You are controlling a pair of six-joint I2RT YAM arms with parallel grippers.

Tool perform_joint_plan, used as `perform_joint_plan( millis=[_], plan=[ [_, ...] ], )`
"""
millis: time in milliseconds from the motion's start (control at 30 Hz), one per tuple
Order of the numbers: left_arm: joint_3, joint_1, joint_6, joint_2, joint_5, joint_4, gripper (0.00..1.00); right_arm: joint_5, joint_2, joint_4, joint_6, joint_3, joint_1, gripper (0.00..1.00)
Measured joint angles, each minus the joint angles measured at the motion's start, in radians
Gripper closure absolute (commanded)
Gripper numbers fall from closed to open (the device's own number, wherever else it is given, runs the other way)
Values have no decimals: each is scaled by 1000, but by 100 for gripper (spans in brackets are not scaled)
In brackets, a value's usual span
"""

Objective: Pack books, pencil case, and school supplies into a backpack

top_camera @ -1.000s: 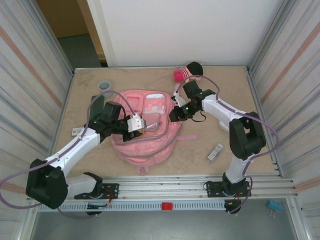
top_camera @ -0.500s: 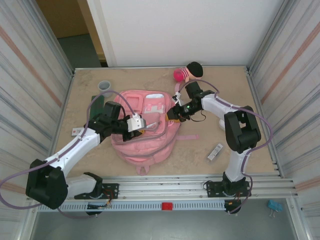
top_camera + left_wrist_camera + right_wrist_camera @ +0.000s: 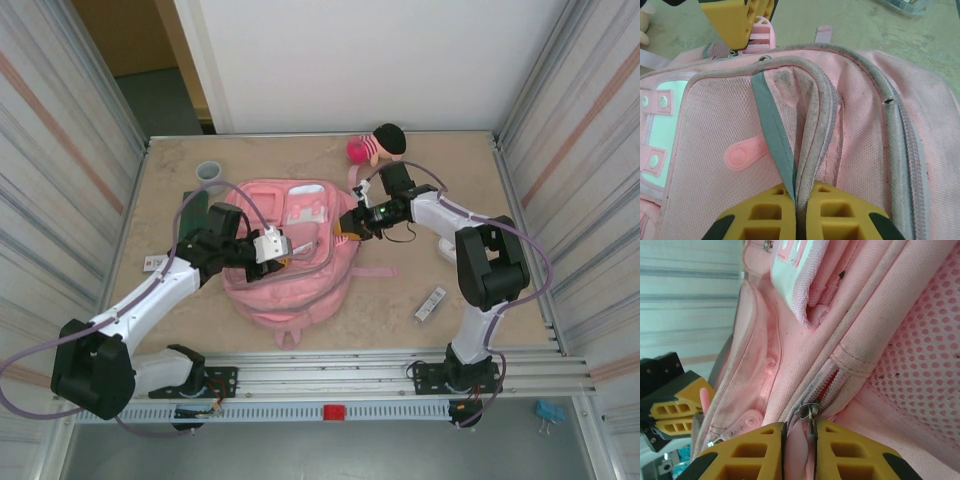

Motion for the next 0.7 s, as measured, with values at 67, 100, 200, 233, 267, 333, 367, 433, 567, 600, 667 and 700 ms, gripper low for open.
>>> perform_joint_plan(
  millis=[67,100,200,233,267,333,367,433,567,600,667,700],
  plan=[
    [-2,0,0,-2,-3,3,100,-17,3,34,49,0,0,63],
    [-3,0,0,-2,-4,5,100,-30,8,56,72,-1,0,62],
    [-5,0,-3,-3,-7,8,100,-61,27,112,137,-2,1,60],
    [-8,0,-5,-4,-8,10,100,-72,34,138,162,-6,1,60],
    [-10,0,-8,-4,-8,11,100,-80,40,161,185,-10,1,61],
    [-17,0,-9,-6,-10,16,100,-90,45,200,218,-21,2,66],
    [-21,0,-11,-9,-11,18,100,-92,45,216,236,-26,2,69],
    [-26,0,-11,-13,-14,23,100,-94,45,244,265,-32,2,73],
    [-33,0,-11,-18,-18,26,100,-93,35,312,323,-73,-3,75],
    [-34,0,-11,-18,-18,25,100,-93,30,319,331,-82,-5,76],
    [-35,0,-10,-18,-21,24,100,-87,10,333,343,-100,-5,78],
    [-37,0,-8,-18,-24,24,100,-79,-2,337,346,-109,-5,78]
  ],
)
